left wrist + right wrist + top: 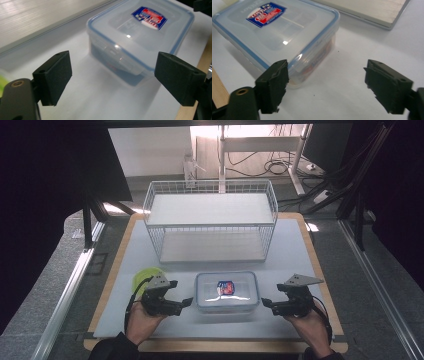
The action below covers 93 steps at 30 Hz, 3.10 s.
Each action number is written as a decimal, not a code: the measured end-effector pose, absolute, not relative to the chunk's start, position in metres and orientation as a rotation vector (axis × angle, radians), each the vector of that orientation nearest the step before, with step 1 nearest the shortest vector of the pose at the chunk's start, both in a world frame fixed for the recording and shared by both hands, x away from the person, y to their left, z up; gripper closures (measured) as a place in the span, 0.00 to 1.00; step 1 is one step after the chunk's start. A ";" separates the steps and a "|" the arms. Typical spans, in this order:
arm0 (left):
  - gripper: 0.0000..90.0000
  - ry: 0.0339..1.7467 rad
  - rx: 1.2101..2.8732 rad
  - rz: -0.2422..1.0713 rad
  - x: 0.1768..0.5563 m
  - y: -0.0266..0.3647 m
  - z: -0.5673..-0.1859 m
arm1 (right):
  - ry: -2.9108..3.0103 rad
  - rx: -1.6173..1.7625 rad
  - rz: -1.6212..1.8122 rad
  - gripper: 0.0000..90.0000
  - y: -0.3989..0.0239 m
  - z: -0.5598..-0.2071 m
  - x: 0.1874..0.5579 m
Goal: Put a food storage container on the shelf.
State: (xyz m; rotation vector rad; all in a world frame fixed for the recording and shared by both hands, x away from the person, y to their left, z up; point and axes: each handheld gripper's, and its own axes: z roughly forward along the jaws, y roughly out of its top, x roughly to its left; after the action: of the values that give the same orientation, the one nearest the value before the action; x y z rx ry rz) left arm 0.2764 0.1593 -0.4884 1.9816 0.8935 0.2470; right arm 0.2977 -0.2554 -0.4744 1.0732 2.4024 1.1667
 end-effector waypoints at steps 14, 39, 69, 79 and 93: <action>0.07 0.925 2.031 0.129 0.305 0.137 -0.499 | 2.518 1.072 1.260 0.06 -0.237 -0.480 0.314; 0.14 0.963 2.002 -0.141 0.315 0.123 -0.508 | 2.727 1.305 1.280 0.18 -0.218 -0.488 0.340; 0.54 0.986 1.842 -0.138 0.286 0.141 -0.505 | 2.496 1.375 1.504 0.59 -0.244 -0.478 0.302; 0.56 0.954 1.810 -0.091 0.285 0.149 -0.492 | 2.465 1.304 1.557 0.59 -0.241 -0.467 0.301; 0.56 0.942 1.790 -0.008 0.288 0.163 -0.465 | 2.451 1.215 1.598 0.59 -0.227 -0.445 0.312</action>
State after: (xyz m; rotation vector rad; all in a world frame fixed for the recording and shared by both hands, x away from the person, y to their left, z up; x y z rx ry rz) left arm 0.2875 0.1629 -0.4650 1.7897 0.9424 -0.0081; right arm 0.3121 -0.2274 -0.4454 1.2152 2.4512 1.5978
